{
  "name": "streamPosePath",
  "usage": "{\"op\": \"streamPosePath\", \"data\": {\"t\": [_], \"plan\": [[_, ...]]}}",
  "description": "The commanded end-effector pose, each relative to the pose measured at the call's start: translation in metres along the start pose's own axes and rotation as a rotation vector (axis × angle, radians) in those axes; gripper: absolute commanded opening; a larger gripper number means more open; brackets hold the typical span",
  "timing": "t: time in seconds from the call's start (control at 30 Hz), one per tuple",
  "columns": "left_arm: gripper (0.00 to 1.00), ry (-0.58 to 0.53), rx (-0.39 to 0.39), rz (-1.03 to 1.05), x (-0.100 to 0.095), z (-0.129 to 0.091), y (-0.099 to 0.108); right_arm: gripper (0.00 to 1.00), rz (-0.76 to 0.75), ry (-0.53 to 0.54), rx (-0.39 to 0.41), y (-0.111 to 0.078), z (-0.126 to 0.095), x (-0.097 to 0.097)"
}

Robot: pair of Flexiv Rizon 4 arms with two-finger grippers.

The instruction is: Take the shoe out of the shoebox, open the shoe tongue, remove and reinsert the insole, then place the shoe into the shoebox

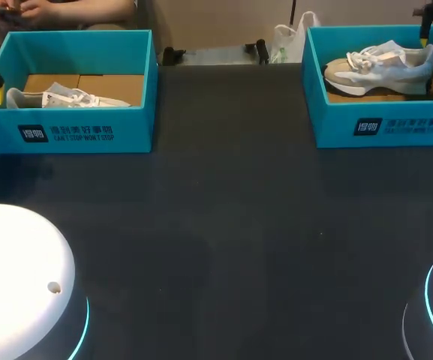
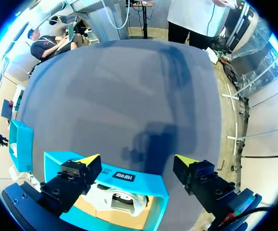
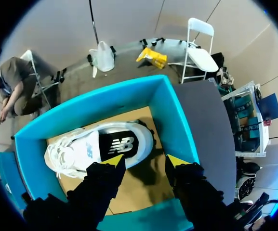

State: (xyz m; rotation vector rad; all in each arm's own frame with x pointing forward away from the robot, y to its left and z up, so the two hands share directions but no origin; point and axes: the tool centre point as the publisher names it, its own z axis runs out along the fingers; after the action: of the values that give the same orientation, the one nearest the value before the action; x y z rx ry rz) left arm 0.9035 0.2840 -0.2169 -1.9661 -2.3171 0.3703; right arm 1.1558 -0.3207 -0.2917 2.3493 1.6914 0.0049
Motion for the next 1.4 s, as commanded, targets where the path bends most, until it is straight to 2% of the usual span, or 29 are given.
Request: {"op": "streamPosePath", "data": {"t": [0.03, 0.53, 1.4], "plan": [[1.00, 0.003, -0.002, -0.001, 0.000, -0.001, -0.001, 0.50, 0.001, -0.021, 0.021, 0.012, 0.013, 0.006], [1.00, 0.003, -0.002, -0.001, 0.000, -0.001, -0.001, 0.49, 0.002, -0.097, 0.040, 0.019, 0.038, 0.002], [1.00, 0.003, -0.002, -0.001, 0.000, -0.001, -0.001, 0.49, -0.047, -0.121, 0.101, 0.021, 0.084, 0.000]]}}
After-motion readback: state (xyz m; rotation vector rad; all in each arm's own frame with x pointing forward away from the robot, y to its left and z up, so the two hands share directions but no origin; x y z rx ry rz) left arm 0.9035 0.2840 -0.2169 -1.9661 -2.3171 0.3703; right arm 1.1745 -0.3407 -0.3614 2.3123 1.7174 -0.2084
